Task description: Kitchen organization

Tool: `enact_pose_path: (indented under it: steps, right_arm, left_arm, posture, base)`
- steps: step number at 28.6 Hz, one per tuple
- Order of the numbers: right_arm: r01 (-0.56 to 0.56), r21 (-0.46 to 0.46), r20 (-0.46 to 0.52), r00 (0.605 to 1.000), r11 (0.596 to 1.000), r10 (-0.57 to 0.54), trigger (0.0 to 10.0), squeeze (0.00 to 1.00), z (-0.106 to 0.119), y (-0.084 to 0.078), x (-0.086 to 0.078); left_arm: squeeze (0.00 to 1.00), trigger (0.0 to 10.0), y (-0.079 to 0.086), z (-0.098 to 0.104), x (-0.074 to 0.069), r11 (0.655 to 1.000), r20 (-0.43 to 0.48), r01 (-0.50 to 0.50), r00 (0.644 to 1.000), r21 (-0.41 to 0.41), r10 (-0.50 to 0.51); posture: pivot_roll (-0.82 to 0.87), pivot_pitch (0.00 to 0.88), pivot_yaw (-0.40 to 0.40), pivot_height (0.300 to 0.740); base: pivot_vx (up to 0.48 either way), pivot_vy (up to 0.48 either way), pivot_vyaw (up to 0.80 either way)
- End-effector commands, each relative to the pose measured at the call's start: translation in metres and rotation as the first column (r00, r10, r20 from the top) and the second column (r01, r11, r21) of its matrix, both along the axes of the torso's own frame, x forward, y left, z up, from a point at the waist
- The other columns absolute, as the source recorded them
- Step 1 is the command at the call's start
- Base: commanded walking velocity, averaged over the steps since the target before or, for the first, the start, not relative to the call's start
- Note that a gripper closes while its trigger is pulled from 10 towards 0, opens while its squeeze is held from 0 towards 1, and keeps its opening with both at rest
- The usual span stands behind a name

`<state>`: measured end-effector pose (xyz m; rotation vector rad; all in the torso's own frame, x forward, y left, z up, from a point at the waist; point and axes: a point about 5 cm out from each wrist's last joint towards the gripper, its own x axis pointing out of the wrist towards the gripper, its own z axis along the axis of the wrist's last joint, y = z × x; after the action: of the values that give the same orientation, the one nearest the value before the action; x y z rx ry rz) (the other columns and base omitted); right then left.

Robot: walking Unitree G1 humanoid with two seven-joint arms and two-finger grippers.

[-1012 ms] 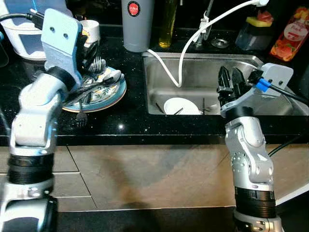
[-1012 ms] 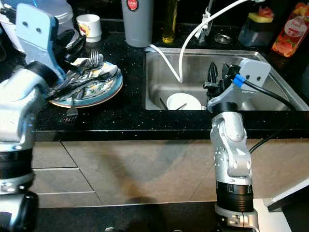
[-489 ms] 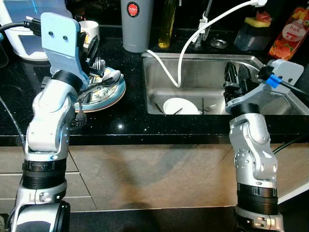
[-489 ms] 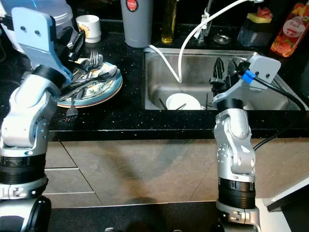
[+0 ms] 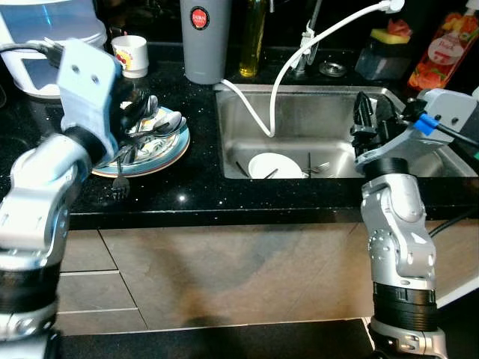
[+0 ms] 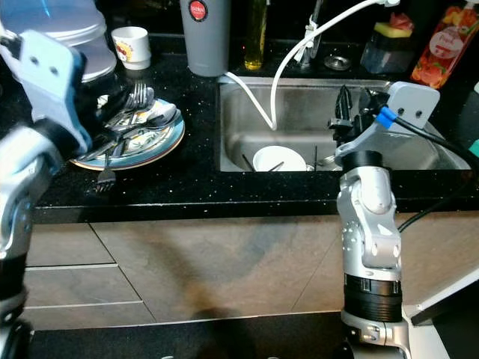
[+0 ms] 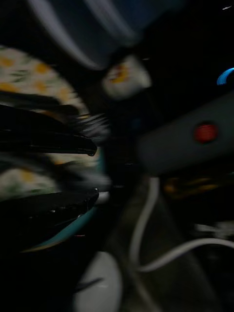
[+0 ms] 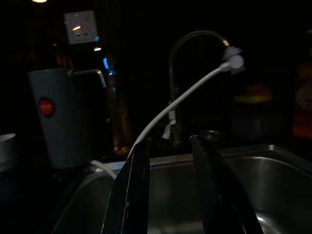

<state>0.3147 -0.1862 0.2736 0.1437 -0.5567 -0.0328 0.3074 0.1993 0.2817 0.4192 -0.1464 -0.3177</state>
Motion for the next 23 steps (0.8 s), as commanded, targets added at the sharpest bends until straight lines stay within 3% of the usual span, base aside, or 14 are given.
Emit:
enact_pose_path:
  steps: [1, 4, 9, 10, 11, 12, 13, 14, 15, 16, 17, 19, 22, 23]
  right_arm:
    - [0.006, -0.005, -0.014, 1.000, 1.000, -0.006, 10.0, 0.00, -0.005, -0.001, 0.002]
    - [-0.008, -0.015, -0.013, 1.000, 1.000, 0.008, 10.0, 0.00, -0.004, 0.003, 0.004]
    - [-0.012, -0.017, -0.009, 1.000, 1.000, 0.012, 10.0, 0.00, -0.002, 0.004, 0.006]
    - [-0.012, -0.018, -0.006, 1.000, 1.000, 0.012, 10.0, 0.00, -0.001, 0.004, 0.007]
    - [-0.012, -0.019, 0.000, 1.000, 1.000, 0.012, 10.0, 0.00, 0.001, 0.004, 0.006]
    - [-0.012, -0.019, 0.000, 1.000, 1.000, 0.012, 10.0, 0.00, 0.001, 0.004, 0.006]
    - [-0.009, -0.019, 0.001, 1.000, 1.000, 0.009, 10.0, 0.00, 0.001, 0.003, 0.006]
    - [-0.005, -0.019, 0.000, 1.000, 1.000, 0.005, 10.0, 0.00, 0.001, 0.001, 0.005]
    - [0.001, -0.021, -0.003, 1.000, 1.000, -0.001, 10.0, 0.00, -0.001, -0.001, 0.005]
    - [0.001, -0.021, -0.003, 1.000, 1.000, -0.001, 10.0, 0.00, -0.001, -0.001, 0.005]
    - [0.003, -0.022, -0.007, 1.000, 1.000, -0.003, 10.0, 0.00, -0.002, -0.002, 0.005]
    - [0.003, -0.022, -0.008, 1.000, 1.000, -0.003, 10.0, 0.00, -0.002, -0.002, 0.005]
    - [-0.007, -0.017, -0.008, 1.000, 1.000, 0.007, 10.0, 0.00, -0.003, 0.001, 0.008]
    - [-0.008, -0.016, -0.008, 1.000, 1.000, 0.008, 10.0, 0.00, -0.003, 0.002, 0.008]
  left_arm:
    - [0.00, 10.0, 0.009, -0.006, 0.001, 0.998, -0.051, -0.052, 0.997, 0.043, 0.054]
    - [0.00, 10.0, 0.032, -0.001, 0.012, 0.976, -0.139, -0.197, 0.973, -0.090, 0.184]
    - [0.00, 10.0, 0.037, 0.004, 0.017, 0.968, -0.121, -0.245, 0.964, -0.051, 0.237]
    - [0.00, 10.0, 0.038, 0.002, 0.018, 0.965, -0.091, -0.255, 0.961, 0.059, 0.260]
    - [0.00, 10.0, 0.044, -0.009, 0.016, 0.880, -0.011, -0.265, 0.956, 0.394, 0.293]
    - [0.00, 10.0, 0.044, -0.009, 0.016, 0.880, -0.011, -0.265, 0.956, 0.394, 0.293]
    - [0.00, 10.0, 0.048, -0.012, 0.012, 0.842, -0.012, -0.237, 0.961, 0.485, 0.277]
    - [0.00, 10.0, 0.052, -0.010, 0.009, 0.828, -0.026, -0.207, 0.966, 0.521, 0.258]
    - [0.00, 10.0, 0.059, 0.001, 0.001, 0.792, -0.033, -0.153, 0.977, 0.591, 0.212]
    - [0.00, 10.0, 0.059, 0.001, 0.001, 0.792, -0.033, -0.153, 0.977, 0.591, 0.212]
    - [0.00, 10.0, 0.067, 0.013, -0.003, 0.743, -0.023, -0.130, 0.981, 0.656, 0.192]
    - [0.00, 10.0, 0.069, 0.018, -0.004, 0.731, -0.020, -0.129, 0.981, 0.670, 0.192]
    - [0.00, 10.0, 0.072, 0.026, -0.004, 0.661, -0.072, -0.026, 0.990, 0.750, 0.121]
    - [0.00, 10.0, 0.072, 0.026, -0.004, 0.656, -0.080, -0.013, 0.990, 0.755, 0.112]
  posture:
    - [0.09, 0.035, -0.029, 0.740]
    - [0.10, 0.034, -0.039, 0.740]
    - [0.10, 0.033, -0.041, 0.740]
    - [0.09, 0.033, -0.039, 0.740]
    - [0.09, 0.035, -0.038, 0.740]
    - [0.09, 0.035, -0.038, 0.740]
    - [0.09, 0.035, -0.038, 0.740]
    - [0.09, 0.041, -0.040, 0.740]
    - [0.09, 0.041, -0.040, 0.740]
    - [0.09, 0.041, -0.040, 0.740]
    - [0.10, 0.044, -0.043, 0.740]
    - [0.10, 0.044, -0.043, 0.740]
    - [0.12, 0.045, -0.041, 0.740]
    - [0.12, 0.045, -0.041, 0.740]
  base:
    - [0.000, 0.000, 0.00]
    - [0.000, 0.000, 0.00]
    - [0.000, 0.000, 0.00]
    - [0.000, 0.000, 0.00]
    - [0.000, 0.000, 0.00]
    - [0.000, 0.000, 0.00]
    - [0.000, 0.000, 0.00]
    - [0.000, 0.000, 0.00]
    - [0.000, 0.000, 0.00]
    - [0.000, 0.000, 0.00]
    - [0.000, 0.000, 0.00]
    - [0.000, 0.000, 0.00]
    - [0.000, 0.000, 0.00]
    - [0.000, 0.000, 0.00]
